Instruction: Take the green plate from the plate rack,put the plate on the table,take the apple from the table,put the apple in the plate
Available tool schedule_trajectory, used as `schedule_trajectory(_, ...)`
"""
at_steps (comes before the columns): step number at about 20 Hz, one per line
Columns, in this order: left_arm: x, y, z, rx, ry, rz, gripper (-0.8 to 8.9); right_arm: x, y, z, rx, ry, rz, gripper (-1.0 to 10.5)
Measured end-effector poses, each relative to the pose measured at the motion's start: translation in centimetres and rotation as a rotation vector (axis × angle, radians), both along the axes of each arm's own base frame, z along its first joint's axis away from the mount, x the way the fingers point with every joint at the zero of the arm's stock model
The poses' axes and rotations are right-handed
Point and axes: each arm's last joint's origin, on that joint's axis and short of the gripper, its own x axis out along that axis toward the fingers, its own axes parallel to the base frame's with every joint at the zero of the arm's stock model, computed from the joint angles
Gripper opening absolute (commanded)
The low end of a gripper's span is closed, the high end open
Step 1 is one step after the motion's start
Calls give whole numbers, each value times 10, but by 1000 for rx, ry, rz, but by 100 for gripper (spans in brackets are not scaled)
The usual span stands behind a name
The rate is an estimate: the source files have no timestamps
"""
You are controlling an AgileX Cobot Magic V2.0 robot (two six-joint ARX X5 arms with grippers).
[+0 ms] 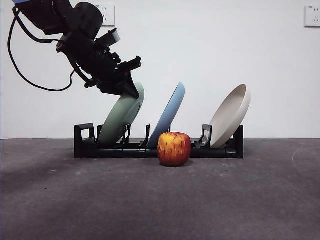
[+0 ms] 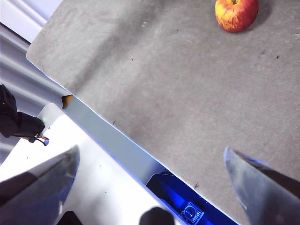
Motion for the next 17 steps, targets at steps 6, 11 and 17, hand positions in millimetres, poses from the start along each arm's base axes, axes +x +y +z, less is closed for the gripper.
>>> schedule_trajectory(6,-23,5,50,-47,-85,-24,-8,0,0,0,0,0,0,660)
schedule_trajectory(11,-68,16,107,-59,-120,-35,-8,0,0,0,0,0,0,660)
schedule_trajectory(17,-173,20,172,102,-205,-95,-6,0,0,0,0,0,0,660)
